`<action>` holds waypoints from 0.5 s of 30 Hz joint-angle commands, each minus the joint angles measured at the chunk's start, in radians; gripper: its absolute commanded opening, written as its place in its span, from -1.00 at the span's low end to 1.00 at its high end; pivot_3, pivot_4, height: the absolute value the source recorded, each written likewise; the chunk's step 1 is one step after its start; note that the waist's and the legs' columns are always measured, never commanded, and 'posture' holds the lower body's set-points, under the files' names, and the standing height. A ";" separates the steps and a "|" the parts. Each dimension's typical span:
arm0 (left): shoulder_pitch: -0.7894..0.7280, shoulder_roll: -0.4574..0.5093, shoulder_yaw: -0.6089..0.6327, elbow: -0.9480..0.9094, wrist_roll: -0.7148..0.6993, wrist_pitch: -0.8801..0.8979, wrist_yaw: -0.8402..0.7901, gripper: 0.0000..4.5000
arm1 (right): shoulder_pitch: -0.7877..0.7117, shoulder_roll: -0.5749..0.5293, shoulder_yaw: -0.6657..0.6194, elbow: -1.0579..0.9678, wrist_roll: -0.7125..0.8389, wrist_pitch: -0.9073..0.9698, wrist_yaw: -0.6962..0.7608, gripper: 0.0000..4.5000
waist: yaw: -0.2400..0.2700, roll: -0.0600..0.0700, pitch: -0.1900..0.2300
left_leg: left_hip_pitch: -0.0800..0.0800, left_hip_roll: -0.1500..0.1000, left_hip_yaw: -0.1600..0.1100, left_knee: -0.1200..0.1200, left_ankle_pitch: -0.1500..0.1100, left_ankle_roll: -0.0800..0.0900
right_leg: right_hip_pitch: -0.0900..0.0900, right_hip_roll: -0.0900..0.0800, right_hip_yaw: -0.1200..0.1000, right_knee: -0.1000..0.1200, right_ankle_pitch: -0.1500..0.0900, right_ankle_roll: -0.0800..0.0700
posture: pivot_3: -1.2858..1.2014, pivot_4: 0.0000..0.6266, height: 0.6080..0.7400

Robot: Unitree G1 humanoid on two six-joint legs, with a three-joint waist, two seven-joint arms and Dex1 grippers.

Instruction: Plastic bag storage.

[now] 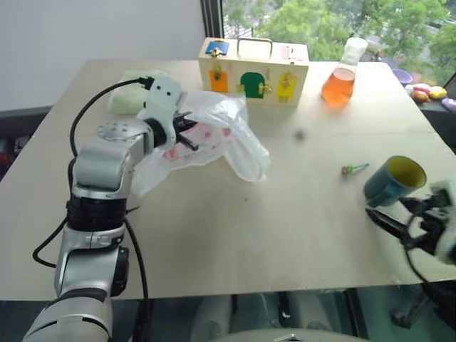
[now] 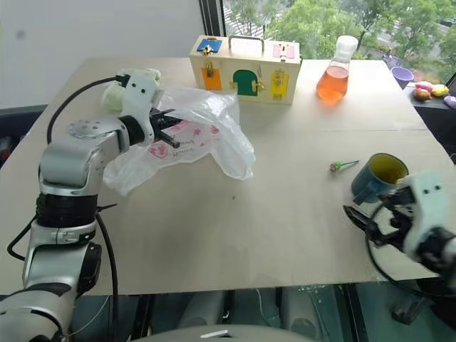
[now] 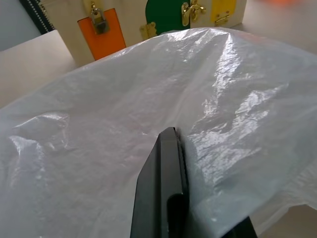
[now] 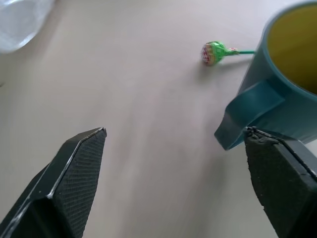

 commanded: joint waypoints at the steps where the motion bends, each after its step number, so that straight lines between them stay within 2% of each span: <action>1: -0.035 0.016 -0.001 0.004 0.012 -0.019 -0.009 -0.98 | -0.054 0.147 0.043 -0.052 -0.041 0.006 -0.246 1.00 | -0.007 0.000 0.000 | 0.000 0.000 0.000 0.000 0.000 0.000 | 0.000 0.000 0.000 0.000 0.000 0.000 | 0.03 -0.52 1.00; 4: -0.042 0.026 -0.006 0.021 0.026 -0.008 -0.001 -0.98 | -0.102 0.251 0.079 -0.052 -0.074 0.006 -0.403 1.00 | -0.015 0.001 0.000 | -0.001 0.000 -0.001 -0.001 0.000 0.000 | -0.001 0.000 0.000 0.001 0.000 0.000 | 0.03 -0.52 1.00; 9: -0.046 0.029 -0.007 0.030 0.033 0.000 -0.001 -0.98 | -0.141 0.304 0.116 -0.052 -0.097 0.006 -0.515 1.00 | -0.017 0.001 0.000 | -0.001 0.000 0.000 -0.001 0.000 0.000 | -0.002 0.000 0.000 0.000 0.000 0.000 | 0.03 -0.52 1.00; 15: -0.042 0.030 -0.003 0.005 0.034 0.025 0.004 -0.98 | -0.216 0.337 0.217 -0.005 -0.271 -0.002 -0.607 1.00 | -0.020 0.002 0.001 | -0.001 0.000 0.000 -0.002 0.000 0.000 | -0.002 0.000 0.001 0.000 0.000 0.000 | 0.03 -0.52 1.00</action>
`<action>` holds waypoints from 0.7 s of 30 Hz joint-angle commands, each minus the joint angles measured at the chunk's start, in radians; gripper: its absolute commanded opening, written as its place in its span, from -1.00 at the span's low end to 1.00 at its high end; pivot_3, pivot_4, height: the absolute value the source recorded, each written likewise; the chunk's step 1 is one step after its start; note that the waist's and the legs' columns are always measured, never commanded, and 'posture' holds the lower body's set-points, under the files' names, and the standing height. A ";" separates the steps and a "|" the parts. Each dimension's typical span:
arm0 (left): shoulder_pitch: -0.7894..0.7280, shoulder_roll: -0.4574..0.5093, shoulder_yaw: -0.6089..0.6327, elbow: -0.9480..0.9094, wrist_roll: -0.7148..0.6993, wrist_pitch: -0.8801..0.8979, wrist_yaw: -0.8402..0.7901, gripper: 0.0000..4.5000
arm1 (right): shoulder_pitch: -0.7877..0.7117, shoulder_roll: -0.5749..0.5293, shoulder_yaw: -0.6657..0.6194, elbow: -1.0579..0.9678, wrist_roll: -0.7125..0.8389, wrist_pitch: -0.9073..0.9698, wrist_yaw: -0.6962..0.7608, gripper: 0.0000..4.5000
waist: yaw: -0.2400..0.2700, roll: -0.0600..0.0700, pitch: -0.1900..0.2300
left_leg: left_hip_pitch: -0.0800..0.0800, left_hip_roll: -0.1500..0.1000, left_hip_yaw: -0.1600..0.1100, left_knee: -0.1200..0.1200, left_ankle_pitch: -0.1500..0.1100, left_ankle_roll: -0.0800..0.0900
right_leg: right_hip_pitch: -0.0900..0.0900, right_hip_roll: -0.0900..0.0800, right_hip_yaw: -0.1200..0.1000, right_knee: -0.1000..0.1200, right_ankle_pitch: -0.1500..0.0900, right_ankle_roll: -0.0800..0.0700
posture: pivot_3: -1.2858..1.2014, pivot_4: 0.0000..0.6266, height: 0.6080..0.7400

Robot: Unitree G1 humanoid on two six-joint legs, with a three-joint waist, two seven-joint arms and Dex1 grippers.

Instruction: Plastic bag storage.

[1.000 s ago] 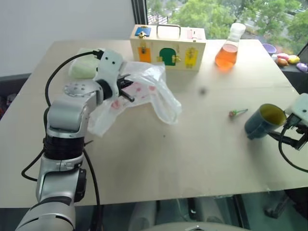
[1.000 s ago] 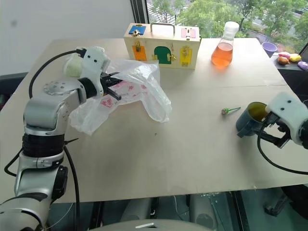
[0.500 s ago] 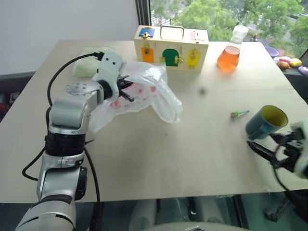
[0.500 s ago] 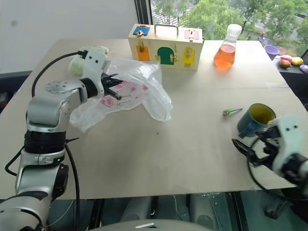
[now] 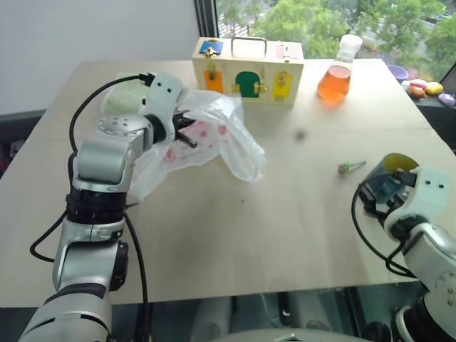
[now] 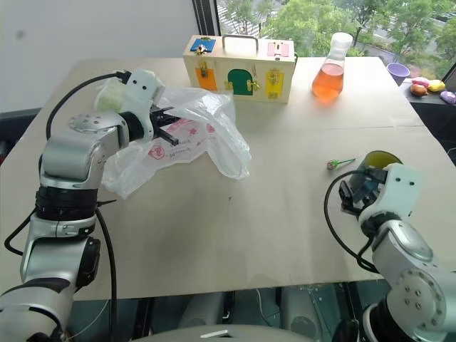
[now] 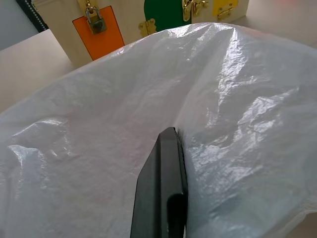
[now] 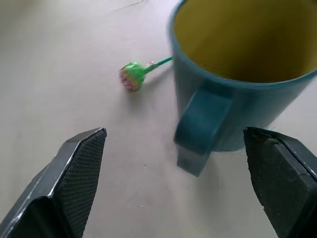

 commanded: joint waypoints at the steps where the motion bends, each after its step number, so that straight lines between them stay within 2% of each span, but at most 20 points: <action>1: -0.017 0.014 0.009 -0.044 0.005 0.017 0.007 -0.99 | -0.014 0.001 0.048 0.003 -0.089 -0.011 -0.031 0.88 | -0.001 0.000 0.000 | 0.000 0.000 0.000 0.000 0.000 0.000 | 0.000 0.000 0.000 0.000 0.000 0.000 | 0.03 -0.52 1.00; 3: -0.017 0.015 0.014 -0.051 0.003 0.027 0.010 -1.00 | -0.016 -0.007 0.067 0.007 -0.112 -0.017 -0.018 0.70 | 0.000 0.000 0.000 | 0.000 0.000 -0.001 -0.001 0.000 0.000 | 0.000 0.000 0.000 0.000 0.000 0.000 | 0.03 -0.52 1.00; 11: -0.021 0.010 0.023 -0.060 -0.004 0.047 0.016 -1.00 | 0.001 -0.073 0.115 -0.020 -0.153 -0.001 0.093 -0.87 | 0.000 0.000 0.000 | 0.000 0.000 -0.001 -0.001 0.000 0.000 | 0.000 0.000 0.000 -0.001 0.000 0.000 | 0.03 -0.52 1.00; 16: -0.044 -0.007 0.037 -0.055 -0.027 0.081 0.018 -1.00 | 0.028 -0.204 0.125 -0.050 -0.051 -0.017 0.276 -0.88 | -0.001 0.000 0.000 | -0.001 0.000 0.000 -0.001 0.000 0.000 | 0.000 0.000 0.000 -0.002 0.000 0.000 | 0.03 -0.52 1.00; 18: -0.065 -0.014 0.042 -0.042 -0.042 0.100 0.014 -1.00 | 0.057 -0.260 0.064 -0.050 0.086 -0.070 0.413 -0.88 | 0.000 0.000 0.000 | -0.001 0.000 -0.001 -0.001 0.000 0.000 | 0.000 0.000 -0.001 -0.002 0.000 0.000 | 0.03 -0.52 1.00; 19: -0.089 -0.018 0.050 -0.028 -0.053 0.115 0.012 -1.00 | 0.076 -0.317 0.015 -0.050 0.231 -0.109 0.513 -0.88 | 0.000 0.000 0.000 | -0.001 0.000 -0.001 -0.001 0.000 0.000 | 0.000 0.000 -0.001 -0.002 0.000 0.000 | 0.03 -0.52 1.00; 21: -0.145 -0.037 0.084 0.019 -0.085 0.156 0.014 -1.00 | 0.028 -0.300 -0.079 -0.034 0.518 -0.119 0.626 -0.88 | 0.001 0.000 0.001 | -0.001 0.000 -0.001 -0.001 0.000 0.000 | 0.000 0.000 -0.001 -0.002 0.000 0.000 | 0.03 -0.52 1.00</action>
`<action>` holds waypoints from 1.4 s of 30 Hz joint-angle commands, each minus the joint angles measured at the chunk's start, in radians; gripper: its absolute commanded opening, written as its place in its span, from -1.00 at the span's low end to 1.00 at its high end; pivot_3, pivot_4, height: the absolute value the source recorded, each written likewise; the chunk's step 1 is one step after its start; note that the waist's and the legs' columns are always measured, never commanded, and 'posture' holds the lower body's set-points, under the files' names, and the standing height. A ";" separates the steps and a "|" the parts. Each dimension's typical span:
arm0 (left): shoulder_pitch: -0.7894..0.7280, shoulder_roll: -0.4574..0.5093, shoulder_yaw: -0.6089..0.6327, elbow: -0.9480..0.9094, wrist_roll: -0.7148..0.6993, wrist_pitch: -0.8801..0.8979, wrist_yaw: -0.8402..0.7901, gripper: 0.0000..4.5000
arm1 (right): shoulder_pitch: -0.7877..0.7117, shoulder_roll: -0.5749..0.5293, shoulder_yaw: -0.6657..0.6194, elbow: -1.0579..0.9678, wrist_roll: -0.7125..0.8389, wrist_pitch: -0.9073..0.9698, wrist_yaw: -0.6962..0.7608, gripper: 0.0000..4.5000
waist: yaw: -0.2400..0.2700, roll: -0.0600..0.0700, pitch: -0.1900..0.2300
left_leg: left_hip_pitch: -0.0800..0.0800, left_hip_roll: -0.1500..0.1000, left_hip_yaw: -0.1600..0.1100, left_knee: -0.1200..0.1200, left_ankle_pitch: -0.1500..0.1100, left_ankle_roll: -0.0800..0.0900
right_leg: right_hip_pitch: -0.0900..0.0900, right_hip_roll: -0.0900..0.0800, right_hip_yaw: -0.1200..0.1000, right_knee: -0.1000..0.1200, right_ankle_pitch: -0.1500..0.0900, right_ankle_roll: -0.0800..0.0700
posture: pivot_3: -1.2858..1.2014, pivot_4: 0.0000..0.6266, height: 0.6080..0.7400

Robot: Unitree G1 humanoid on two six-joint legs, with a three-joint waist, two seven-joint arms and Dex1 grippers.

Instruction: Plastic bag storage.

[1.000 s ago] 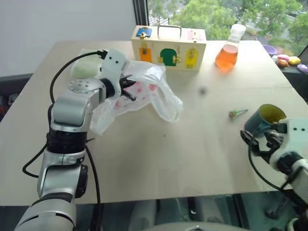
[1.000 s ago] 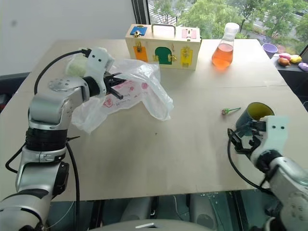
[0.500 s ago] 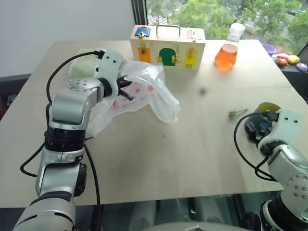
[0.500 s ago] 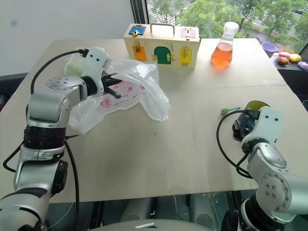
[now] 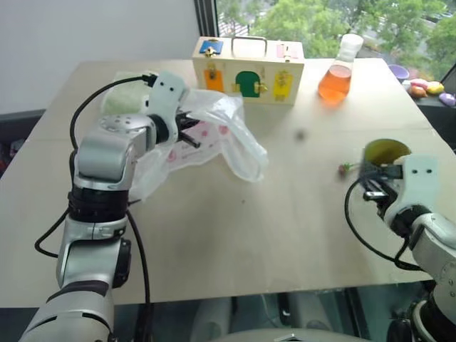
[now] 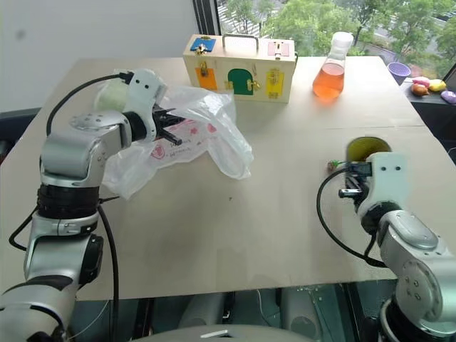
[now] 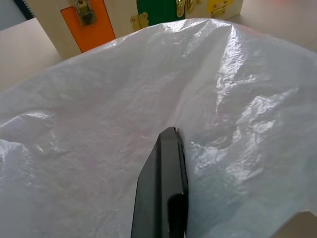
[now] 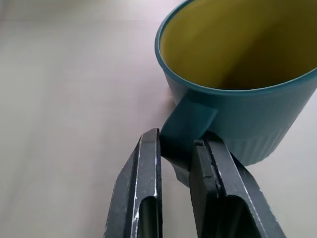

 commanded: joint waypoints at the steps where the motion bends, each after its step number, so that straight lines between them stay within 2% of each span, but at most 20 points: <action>1: -0.113 -0.017 0.077 0.055 -0.051 0.052 0.003 -1.00 | -0.066 -0.023 -0.139 0.004 0.521 -0.091 0.180 -0.88 | -0.003 -0.001 0.000 | 0.000 0.000 0.000 0.000 0.000 0.000 | 0.001 0.000 0.000 0.000 0.000 0.000 | 0.03 -0.52 1.00; 2: -0.136 -0.022 0.084 0.082 -0.057 0.060 0.005 -1.00 | -0.080 -0.070 -0.108 0.040 0.653 -0.120 0.189 -0.88 | -0.005 -0.001 0.000 | 0.001 0.001 0.000 0.000 0.000 0.000 | 0.001 0.001 0.000 0.000 0.000 0.000 | 0.03 -0.52 1.00; 4: -0.172 -0.030 0.090 0.126 -0.066 0.071 0.005 -1.00 | -0.130 -0.143 -0.014 0.118 0.800 -0.167 0.170 -0.89 | -0.006 -0.001 0.000 | 0.001 0.001 0.000 0.000 0.000 0.000 | 0.001 0.001 0.000 0.000 0.000 0.000 | 0.03 -0.52 1.00; 7: -0.202 -0.026 0.073 0.158 -0.072 0.068 -0.012 -1.00 | -0.261 -0.165 0.169 0.237 0.849 -0.217 0.113 -0.89 | -0.018 -0.001 0.000 | 0.002 0.001 0.001 0.000 0.000 0.000 | 0.001 0.001 0.000 0.000 0.000 0.000 | 0.03 -0.52 1.00; 9: -0.216 -0.021 0.078 0.156 -0.094 0.095 -0.029 -1.00 | -0.369 -0.110 0.301 0.330 0.764 -0.253 0.109 -0.89 | -0.024 -0.001 0.000 | 0.002 0.001 0.000 0.000 0.000 0.000 | 0.001 0.001 0.000 0.001 0.000 0.000 | 0.03 -0.52 1.00; 11: -0.219 -0.003 0.084 0.138 -0.124 0.140 -0.058 -1.00 | -0.471 -0.052 0.444 0.437 0.596 -0.320 0.121 -0.90 | -0.029 -0.001 0.001 | 0.002 0.001 0.001 0.000 0.000 0.000 | 0.000 0.001 0.001 0.001 0.000 0.000 | 0.03 -0.52 1.00; 15: -0.176 0.059 0.087 0.044 -0.187 0.238 -0.114 -1.00 | -0.591 0.043 0.634 0.677 0.312 -0.517 0.186 -0.92 | -0.029 -0.001 0.001 | -0.001 0.001 0.001 0.000 0.000 0.000 | -0.004 0.002 0.002 0.003 0.000 0.000 | 0.03 -0.52 1.00; 20: -0.170 0.025 0.236 -0.079 -0.335 0.464 -0.109 -1.00 | -0.676 0.124 0.824 0.931 0.012 -0.751 0.274 -1.00 | -0.022 -0.001 0.001 | -0.005 0.000 0.001 -0.001 0.000 0.000 | -0.006 0.000 0.001 0.000 0.000 0.000 | 0.03 -0.52 1.00; 23: -0.194 -0.010 0.327 -0.104 -0.398 0.568 -0.084 -1.00 | -0.696 0.122 0.877 1.011 -0.121 -0.838 0.306 -1.00 | -0.022 -0.001 0.001 | -0.009 -0.001 0.001 -0.001 0.002 -0.005 | -0.009 -0.001 0.000 0.001 0.000 0.000 | 0.03 -0.52 1.00; 26: -0.171 -0.017 0.355 -0.126 -0.520 0.585 -0.060 -1.00 | -0.679 0.064 0.851 0.915 -0.107 -0.812 0.391 -1.00 | -0.023 -0.001 0.001 | -0.013 -0.001 0.000 -0.001 0.003 -0.005 | -0.015 -0.002 0.000 0.003 0.000 0.000 | 0.03 -0.52 1.00; 31: -0.152 -0.061 0.383 -0.129 -0.628 0.585 0.036 -1.00 | -0.647 -0.003 0.933 0.864 -0.156 -0.853 0.554 -1.00 | -0.027 -0.001 0.001 | -0.015 -0.001 -0.001 0.000 0.003 -0.005 | -0.017 -0.002 -0.001 0.003 0.000 0.000 | 0.03 -0.52 1.00; 35: -0.147 -0.085 0.394 -0.129 -0.700 0.585 0.113 -1.00 | -0.694 0.094 0.974 0.984 -0.208 -0.973 0.658 -1.00 | -0.034 -0.001 0.001 | -0.013 -0.001 0.000 0.000 0.003 -0.005 | -0.017 -0.001 0.001 0.005 0.001 0.000 | 0.03 -0.52 1.00; 39: -0.135 -0.106 0.415 -0.128 -0.759 0.585 0.194 -1.00 | -0.765 0.247 0.973 1.207 -0.333 -1.146 0.601 -1.00 | -0.035 -0.001 0.001 | -0.011 -0.001 0.000 0.000 0.004 -0.007 | -0.017 -0.001 0.002 0.010 0.000 0.000 | 0.03 -0.52 1.00; 40: -0.127 -0.107 0.419 -0.135 -0.777 0.585 0.213 -1.00 | -0.771 0.264 0.971 1.259 -0.366 -1.192 0.593 -0.76 | -0.032 -0.001 0.001 | -0.010 -0.001 0.000 0.000 0.005 -0.009 | -0.017 -0.001 0.002 0.011 0.001 0.000 | 0.03 -0.52 1.00; 41: -0.121 -0.109 0.422 -0.141 -0.795 0.585 0.230 -1.00 | -0.768 0.274 0.967 1.290 -0.384 -1.223 0.599 -0.66 | -0.029 -0.001 0.000 | -0.010 -0.001 -0.001 0.000 0.005 -0.009 | -0.017 -0.001 0.003 0.012 0.001 -0.001 | 0.03 -0.52 1.00; 42: -0.117 -0.111 0.427 -0.145 -0.806 0.585 0.249 -1.00 | -0.758 0.277 0.960 1.291 -0.392 -1.231 0.599 -0.46 | -0.025 -0.001 0.000 | -0.009 -0.001 -0.001 0.000 0.005 -0.010 | -0.016 -0.002 0.003 0.012 0.001 -0.001 | 0.03 -0.52 1.00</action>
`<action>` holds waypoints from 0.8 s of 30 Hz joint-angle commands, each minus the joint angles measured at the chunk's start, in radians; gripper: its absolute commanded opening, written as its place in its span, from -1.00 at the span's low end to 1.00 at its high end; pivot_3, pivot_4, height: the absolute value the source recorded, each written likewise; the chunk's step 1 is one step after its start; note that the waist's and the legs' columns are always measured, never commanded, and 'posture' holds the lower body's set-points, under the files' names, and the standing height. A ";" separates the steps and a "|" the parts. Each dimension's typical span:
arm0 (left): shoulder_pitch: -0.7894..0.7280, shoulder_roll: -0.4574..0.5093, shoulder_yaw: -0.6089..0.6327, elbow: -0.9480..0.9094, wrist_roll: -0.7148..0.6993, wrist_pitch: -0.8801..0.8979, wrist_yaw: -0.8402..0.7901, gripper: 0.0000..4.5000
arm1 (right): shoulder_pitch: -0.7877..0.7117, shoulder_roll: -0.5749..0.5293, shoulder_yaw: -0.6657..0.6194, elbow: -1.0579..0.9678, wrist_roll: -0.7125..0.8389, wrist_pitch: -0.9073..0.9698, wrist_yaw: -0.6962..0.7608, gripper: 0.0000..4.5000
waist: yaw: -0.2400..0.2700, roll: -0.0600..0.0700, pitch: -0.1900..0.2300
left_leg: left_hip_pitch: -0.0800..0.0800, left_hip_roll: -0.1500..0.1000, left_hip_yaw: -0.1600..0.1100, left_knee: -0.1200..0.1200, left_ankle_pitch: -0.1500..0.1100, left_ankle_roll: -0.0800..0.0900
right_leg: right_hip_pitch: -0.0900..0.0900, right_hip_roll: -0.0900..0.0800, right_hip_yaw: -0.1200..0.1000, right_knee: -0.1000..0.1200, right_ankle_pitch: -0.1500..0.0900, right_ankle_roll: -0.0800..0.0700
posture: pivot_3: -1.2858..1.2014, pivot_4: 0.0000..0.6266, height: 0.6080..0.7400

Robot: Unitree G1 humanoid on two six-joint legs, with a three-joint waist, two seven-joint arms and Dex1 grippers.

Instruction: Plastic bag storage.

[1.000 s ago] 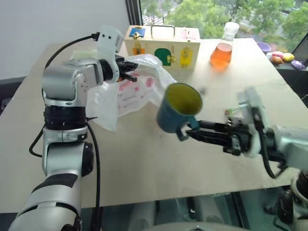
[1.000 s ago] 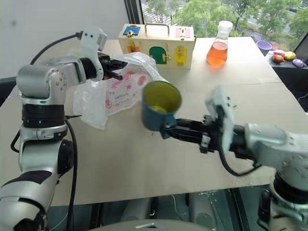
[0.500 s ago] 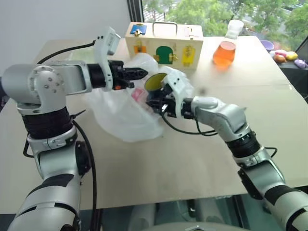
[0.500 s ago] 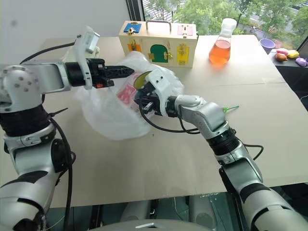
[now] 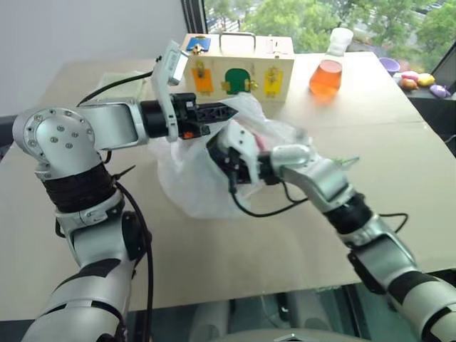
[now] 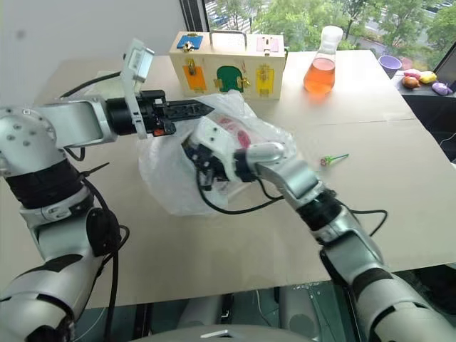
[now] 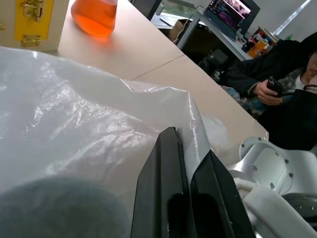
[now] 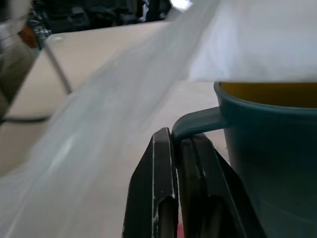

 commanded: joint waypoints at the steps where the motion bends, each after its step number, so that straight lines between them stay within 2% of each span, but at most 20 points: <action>1: 0.015 -0.001 0.038 -0.044 -0.071 0.003 0.061 -1.00 | 0.013 0.005 -0.040 0.025 -0.045 -0.083 0.000 -0.30 | 0.007 0.000 0.000 | 0.000 -0.001 0.000 0.000 0.000 0.000 | 0.001 -0.001 0.000 0.000 0.000 0.000 | 0.03 -0.52 1.00; 6: 0.019 -0.036 0.053 -0.055 -0.024 -0.002 0.147 -1.00 | 0.130 -0.116 -0.075 -0.244 -0.024 0.022 0.029 0.64 | 0.014 0.000 0.000 | -0.001 -0.004 -0.004 0.000 0.000 0.000 | 0.000 -0.005 -0.001 0.000 0.000 0.000 | 0.03 -0.52 1.00; 10: 0.043 -0.053 -0.002 -0.078 0.046 -0.068 0.183 -1.00 | 0.215 -0.218 -0.202 -0.522 0.165 0.188 0.067 0.64 | 0.012 0.000 0.000 | -0.003 -0.004 -0.007 0.000 0.000 0.000 | 0.000 -0.005 -0.004 -0.001 0.000 0.000 | 0.03 -0.52 1.00; 12: 0.058 -0.058 -0.042 -0.080 0.091 -0.123 0.185 -1.00 | 0.237 -0.261 -0.308 -0.651 0.323 0.293 0.063 0.64 | 0.007 0.000 0.000 | -0.002 -0.004 -0.007 0.000 0.000 0.000 | 0.000 -0.004 -0.004 0.000 0.000 0.000 | 0.03 -0.52 1.00; 13: 0.060 -0.067 -0.051 -0.073 0.104 -0.142 0.185 -1.00 | 0.241 -0.284 -0.354 -0.705 0.380 0.336 0.052 0.82 | 0.007 0.000 0.000 | -0.002 -0.004 -0.007 0.000 0.000 0.000 | 0.000 -0.004 -0.004 0.000 0.000 0.000 | 0.03 -0.52 1.00; 15: 0.063 -0.075 -0.065 -0.064 0.122 -0.169 0.180 -1.00 | 0.241 -0.318 -0.404 -0.771 0.425 0.378 0.019 1.00 | 0.007 0.000 0.000 | -0.001 -0.004 -0.008 0.000 -0.001 0.002 | 0.000 -0.004 -0.004 0.001 0.000 0.000 | 0.03 -0.52 1.00; 18: 0.063 -0.086 -0.085 -0.048 0.149 -0.205 0.172 -1.00 | 0.223 -0.391 -0.525 -0.841 0.516 0.440 -0.044 1.00 | 0.009 0.000 0.000 | 0.001 -0.004 -0.006 0.000 -0.002 0.004 | 0.002 -0.004 -0.003 0.002 0.000 0.000 | 0.03 -0.52 1.00; 21: 0.064 -0.086 -0.097 -0.038 0.176 -0.240 0.170 -1.00 | 0.277 -0.628 -0.654 -0.796 0.475 0.470 0.021 1.00 | 0.021 0.000 0.000 | 0.002 -0.004 -0.001 0.000 -0.002 0.004 | 0.004 -0.005 -0.003 0.002 0.000 0.000 | 0.03 -0.52 1.00; 24: 0.071 -0.082 -0.101 -0.039 0.194 -0.255 0.166 -1.00 | 0.398 -0.862 -0.588 -0.662 0.246 0.309 0.105 1.00 | 0.030 -0.001 0.000 | 0.006 -0.004 0.000 0.000 -0.002 0.004 | 0.010 -0.005 -0.004 -0.003 0.000 0.000 | 0.03 -0.52 1.00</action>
